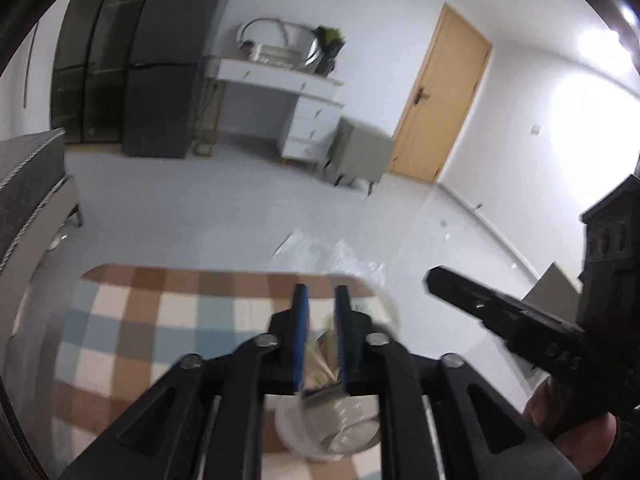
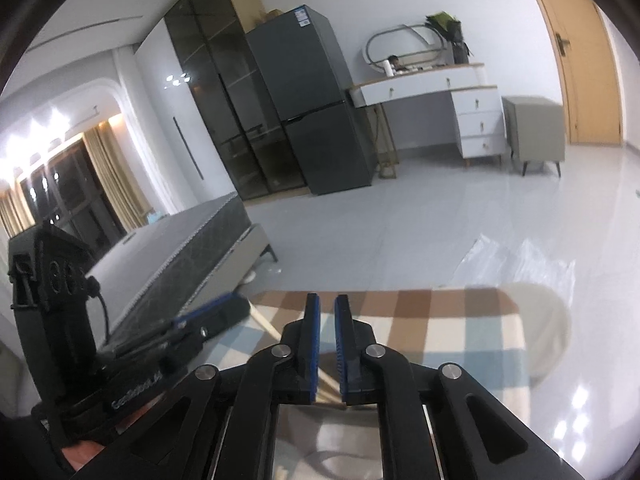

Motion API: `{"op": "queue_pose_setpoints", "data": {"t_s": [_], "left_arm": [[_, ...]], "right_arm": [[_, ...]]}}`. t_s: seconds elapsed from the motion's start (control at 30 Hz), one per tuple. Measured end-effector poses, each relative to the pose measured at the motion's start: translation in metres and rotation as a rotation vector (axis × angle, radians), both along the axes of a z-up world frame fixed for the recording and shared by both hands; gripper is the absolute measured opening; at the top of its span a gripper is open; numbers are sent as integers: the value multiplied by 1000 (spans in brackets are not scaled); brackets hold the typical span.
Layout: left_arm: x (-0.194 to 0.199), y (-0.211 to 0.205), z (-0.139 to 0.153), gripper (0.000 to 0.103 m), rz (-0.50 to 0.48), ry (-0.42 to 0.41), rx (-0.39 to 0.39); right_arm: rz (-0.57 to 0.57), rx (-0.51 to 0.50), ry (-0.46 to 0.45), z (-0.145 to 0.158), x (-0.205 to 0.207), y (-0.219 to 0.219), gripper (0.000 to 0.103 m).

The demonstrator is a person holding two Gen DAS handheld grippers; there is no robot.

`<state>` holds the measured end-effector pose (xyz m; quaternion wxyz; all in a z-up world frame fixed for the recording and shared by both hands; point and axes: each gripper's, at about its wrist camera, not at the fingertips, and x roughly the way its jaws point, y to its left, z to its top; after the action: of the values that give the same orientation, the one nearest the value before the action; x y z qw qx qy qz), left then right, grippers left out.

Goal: Organize utensils
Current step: 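Open both grippers above the caddy to release the chopsticks, then withdraw both open grippers from the caddy toward the loose chopsticks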

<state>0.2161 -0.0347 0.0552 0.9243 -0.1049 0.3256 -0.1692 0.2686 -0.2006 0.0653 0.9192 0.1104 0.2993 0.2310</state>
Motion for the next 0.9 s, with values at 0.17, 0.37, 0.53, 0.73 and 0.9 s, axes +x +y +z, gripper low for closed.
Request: {"op": "queue_pose_setpoints", "data": {"t_s": [0.17, 0.37, 0.53, 0.73, 0.9], "left_arm": [[-26, 19, 11, 47, 47, 26, -15], [-66, 26, 31, 59, 99, 15, 67], [-99, 35, 38, 73, 155, -19, 86], [-126, 41, 37, 84, 221, -39, 133], [-139, 45, 31, 89, 244, -55, 178]], "right_arm": [[-34, 13, 6, 3, -23, -3, 32], [-86, 15, -19, 14, -65, -6, 50], [-159, 24, -77, 18, -105, 0, 68], [-159, 15, -159, 27, -151, 15, 81], [-155, 13, -196, 24, -177, 21, 89]]}}
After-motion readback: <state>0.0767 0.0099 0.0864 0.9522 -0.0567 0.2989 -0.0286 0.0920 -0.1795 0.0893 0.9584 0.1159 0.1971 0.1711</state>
